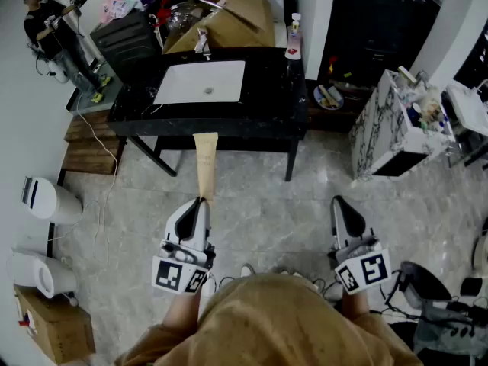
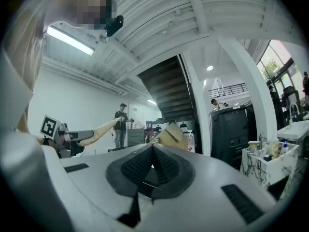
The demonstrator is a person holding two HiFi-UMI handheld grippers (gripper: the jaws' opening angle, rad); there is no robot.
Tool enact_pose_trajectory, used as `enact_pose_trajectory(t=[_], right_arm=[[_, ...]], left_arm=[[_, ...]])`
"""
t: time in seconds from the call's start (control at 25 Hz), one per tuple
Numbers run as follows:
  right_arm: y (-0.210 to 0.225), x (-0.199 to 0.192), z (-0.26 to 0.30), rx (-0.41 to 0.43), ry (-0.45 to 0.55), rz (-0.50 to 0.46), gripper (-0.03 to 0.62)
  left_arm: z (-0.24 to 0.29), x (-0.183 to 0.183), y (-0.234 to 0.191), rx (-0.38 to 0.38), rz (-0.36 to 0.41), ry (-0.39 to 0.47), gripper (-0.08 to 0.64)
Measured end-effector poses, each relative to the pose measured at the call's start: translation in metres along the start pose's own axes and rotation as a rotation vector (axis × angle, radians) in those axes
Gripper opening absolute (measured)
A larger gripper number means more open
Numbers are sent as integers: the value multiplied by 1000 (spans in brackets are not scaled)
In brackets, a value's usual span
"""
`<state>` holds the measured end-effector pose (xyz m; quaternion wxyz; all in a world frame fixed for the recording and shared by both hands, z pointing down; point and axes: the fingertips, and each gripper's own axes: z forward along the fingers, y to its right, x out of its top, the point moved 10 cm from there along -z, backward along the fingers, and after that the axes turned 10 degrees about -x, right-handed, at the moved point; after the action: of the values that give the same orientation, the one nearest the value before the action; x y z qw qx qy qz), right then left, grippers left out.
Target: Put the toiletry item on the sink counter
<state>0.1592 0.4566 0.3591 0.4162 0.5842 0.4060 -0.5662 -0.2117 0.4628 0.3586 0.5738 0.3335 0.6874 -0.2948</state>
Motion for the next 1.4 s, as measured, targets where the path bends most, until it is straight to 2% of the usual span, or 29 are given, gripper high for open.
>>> enact_pose_trajectory(t=[0.36,0.56,0.92,1.16,1.4], right_arm=[[13,-3,-10,21,-7,11,2],[25,-12,-19,71,5,94,3],[42,-40,-21,91,-46,122,3],[55,-57,30,90,-87,107,3],[74,-59,138,35,-130,103,3]], left_arm=[[2,4,20,18,7,-6,8],[0,-1,36,35,10,-22,8],[9,-19,44,68,10,-54,8],[61,-50,5,43,-17,-53,8],[152,-78,-80,-4,-76,-44,8]])
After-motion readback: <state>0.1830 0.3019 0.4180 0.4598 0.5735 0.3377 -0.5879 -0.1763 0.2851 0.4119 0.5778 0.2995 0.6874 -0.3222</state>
